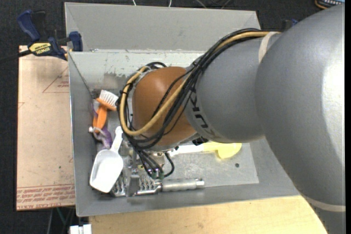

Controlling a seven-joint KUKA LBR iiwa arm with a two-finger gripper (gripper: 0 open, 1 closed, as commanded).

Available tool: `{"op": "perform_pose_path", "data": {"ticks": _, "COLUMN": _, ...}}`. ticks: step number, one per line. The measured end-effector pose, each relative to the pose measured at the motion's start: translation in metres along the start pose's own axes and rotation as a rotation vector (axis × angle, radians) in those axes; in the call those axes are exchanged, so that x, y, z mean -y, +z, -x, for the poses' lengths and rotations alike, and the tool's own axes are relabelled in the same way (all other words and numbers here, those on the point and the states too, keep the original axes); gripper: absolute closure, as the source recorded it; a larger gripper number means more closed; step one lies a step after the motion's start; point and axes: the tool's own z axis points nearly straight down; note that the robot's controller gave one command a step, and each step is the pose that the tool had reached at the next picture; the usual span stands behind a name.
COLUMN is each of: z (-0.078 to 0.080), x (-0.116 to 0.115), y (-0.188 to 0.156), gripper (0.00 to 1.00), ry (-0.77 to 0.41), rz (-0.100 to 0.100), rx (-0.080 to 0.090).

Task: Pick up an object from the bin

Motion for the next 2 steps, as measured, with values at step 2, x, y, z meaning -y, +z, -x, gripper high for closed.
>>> {"op": "perform_pose_path", "data": {"ticks": 2, "z": 0.014, "x": -0.035, "y": 0.060, "gripper": 0.00, "ry": -0.275, "rz": 0.000, "rx": 0.010}}
